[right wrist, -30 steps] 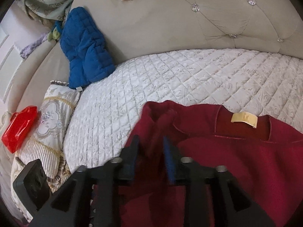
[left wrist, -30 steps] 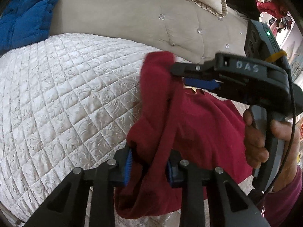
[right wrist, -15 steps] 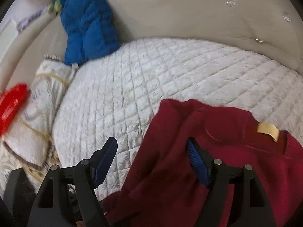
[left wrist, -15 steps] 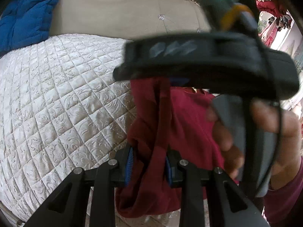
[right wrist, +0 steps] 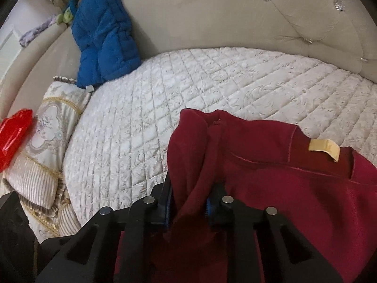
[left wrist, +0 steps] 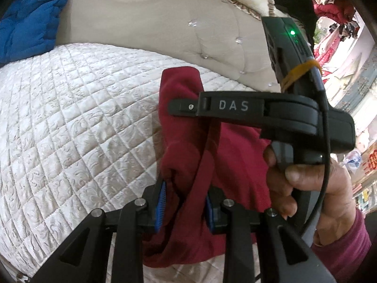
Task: Fold small clothes
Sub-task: 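Lift the red sweater with both tools and fold it over itself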
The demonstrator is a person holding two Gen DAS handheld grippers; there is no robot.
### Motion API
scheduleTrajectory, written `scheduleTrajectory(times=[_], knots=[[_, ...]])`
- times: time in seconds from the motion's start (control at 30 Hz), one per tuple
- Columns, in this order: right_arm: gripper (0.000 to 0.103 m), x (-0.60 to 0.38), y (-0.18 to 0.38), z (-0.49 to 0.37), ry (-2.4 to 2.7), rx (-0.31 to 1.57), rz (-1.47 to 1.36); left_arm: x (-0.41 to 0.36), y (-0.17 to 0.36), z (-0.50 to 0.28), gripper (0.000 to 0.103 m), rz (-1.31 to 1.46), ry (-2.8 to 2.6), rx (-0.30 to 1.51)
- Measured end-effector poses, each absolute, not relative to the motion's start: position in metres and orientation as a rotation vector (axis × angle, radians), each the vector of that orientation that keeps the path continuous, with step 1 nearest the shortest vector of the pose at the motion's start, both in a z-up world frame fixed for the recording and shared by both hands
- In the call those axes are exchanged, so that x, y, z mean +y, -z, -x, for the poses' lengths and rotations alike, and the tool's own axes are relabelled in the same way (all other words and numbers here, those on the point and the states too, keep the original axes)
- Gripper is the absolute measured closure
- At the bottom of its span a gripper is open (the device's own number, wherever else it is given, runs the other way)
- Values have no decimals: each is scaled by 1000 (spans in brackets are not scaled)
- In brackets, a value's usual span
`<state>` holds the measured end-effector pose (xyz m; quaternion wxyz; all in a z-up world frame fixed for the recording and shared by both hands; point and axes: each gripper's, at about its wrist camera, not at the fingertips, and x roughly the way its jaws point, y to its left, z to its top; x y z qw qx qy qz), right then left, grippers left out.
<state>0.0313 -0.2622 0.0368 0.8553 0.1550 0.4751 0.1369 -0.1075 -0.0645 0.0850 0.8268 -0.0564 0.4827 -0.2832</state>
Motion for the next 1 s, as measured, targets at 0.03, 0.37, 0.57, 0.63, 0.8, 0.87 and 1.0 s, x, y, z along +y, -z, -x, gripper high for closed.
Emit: scheduleTrajectory(times=[0.03,0.37,0.57,0.63,0.8,0.87,1.0], knots=[[103,-266,-41,-30,-291,993,-334,-66,-88,110,76,122,607,1022],[103,-334,-93,18,-294,896,-371,-141,-136,143,77,31,761,968],[103,-404,-97,59,-211,862,-409,-219,-140,163,78,-56,860,965],[103,-427,-90,73,-185,859,-430,-240,-133,169,78,-71,889,979],[103,-480,-55,97,-99,858,-530,-281,-108,175,76,-99,918,1005],[103,-493,-35,96,-76,880,-576,-289,-99,172,69,-109,935,1054],[88,-509,-13,105,-19,891,-638,-274,-117,173,36,-117,1006,1067]])
